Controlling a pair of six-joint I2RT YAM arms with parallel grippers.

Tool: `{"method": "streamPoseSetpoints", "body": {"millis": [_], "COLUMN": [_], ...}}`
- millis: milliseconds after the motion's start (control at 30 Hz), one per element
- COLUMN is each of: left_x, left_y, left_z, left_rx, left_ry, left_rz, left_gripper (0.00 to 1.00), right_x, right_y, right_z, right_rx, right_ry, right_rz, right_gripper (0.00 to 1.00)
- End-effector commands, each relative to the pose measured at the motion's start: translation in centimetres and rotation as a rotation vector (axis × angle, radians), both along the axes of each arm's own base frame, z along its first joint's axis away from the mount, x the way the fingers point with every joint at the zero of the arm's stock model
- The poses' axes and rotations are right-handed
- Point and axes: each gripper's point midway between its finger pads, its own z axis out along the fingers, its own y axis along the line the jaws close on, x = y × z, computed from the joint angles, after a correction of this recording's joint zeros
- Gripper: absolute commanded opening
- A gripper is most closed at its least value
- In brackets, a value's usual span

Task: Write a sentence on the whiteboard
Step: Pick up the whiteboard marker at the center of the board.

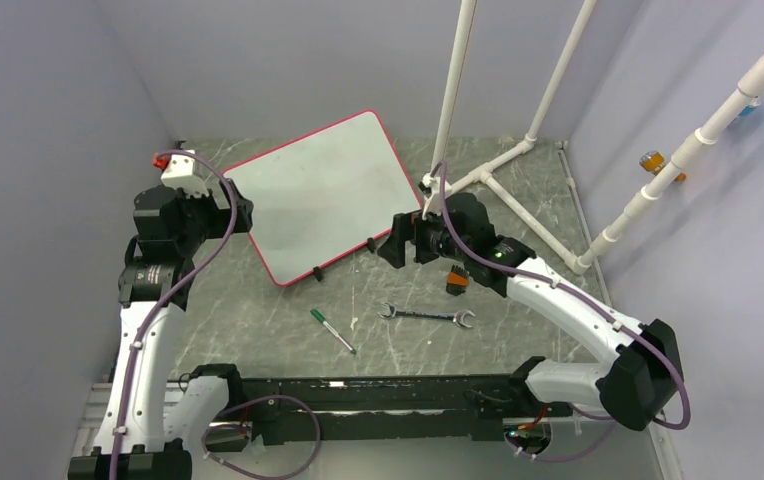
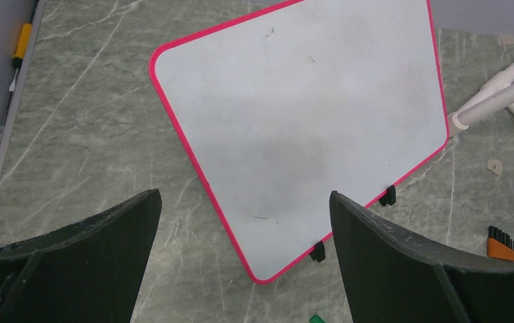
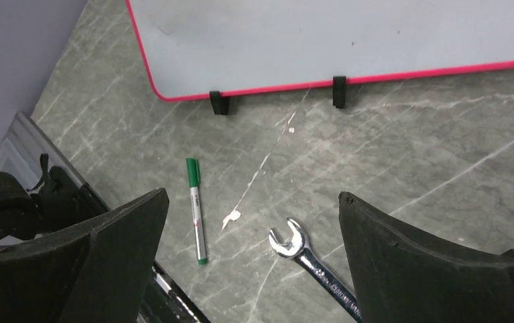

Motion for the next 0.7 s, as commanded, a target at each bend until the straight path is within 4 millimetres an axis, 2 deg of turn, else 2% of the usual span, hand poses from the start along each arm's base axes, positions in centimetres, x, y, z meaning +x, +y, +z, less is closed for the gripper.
{"method": "streamPoseSetpoints", "body": {"millis": [0,100,267,467,667], "left_x": [-0.3,-0.4,-0.5,-0.7,-0.9], "left_y": [-0.3,-0.3,-0.4,-0.3,-0.1], "left_z": [2.6,2.8,2.8,3.1,3.3], "left_rx": [0.008,0.008,0.005,0.005,0.011], "left_ry": [-0.075,-0.083,-0.084,-0.095,-0.104], "left_rz": [-0.016,-0.017,-0.020,-0.015,-0.003], "left_gripper": [0.99,0.99,0.99,1.00,0.99], "right_x": [-0.2,-0.4,-1.7,-4.0,-5.7], "right_y": [0.2,0.1,1.2,4.5,8.2], "right_z": [-0.5,-1.5,-2.5,-2.9,-4.9], "right_rx": [-0.026,-0.074,-0.118,-0.115,-0.213], "right_ry": [0.042,0.075,0.092,0.077,0.080], "right_rz": [-0.029,-0.077,-0.072,0.021,0.076], "right_gripper": [1.00,1.00,1.00,1.00,1.00]}}
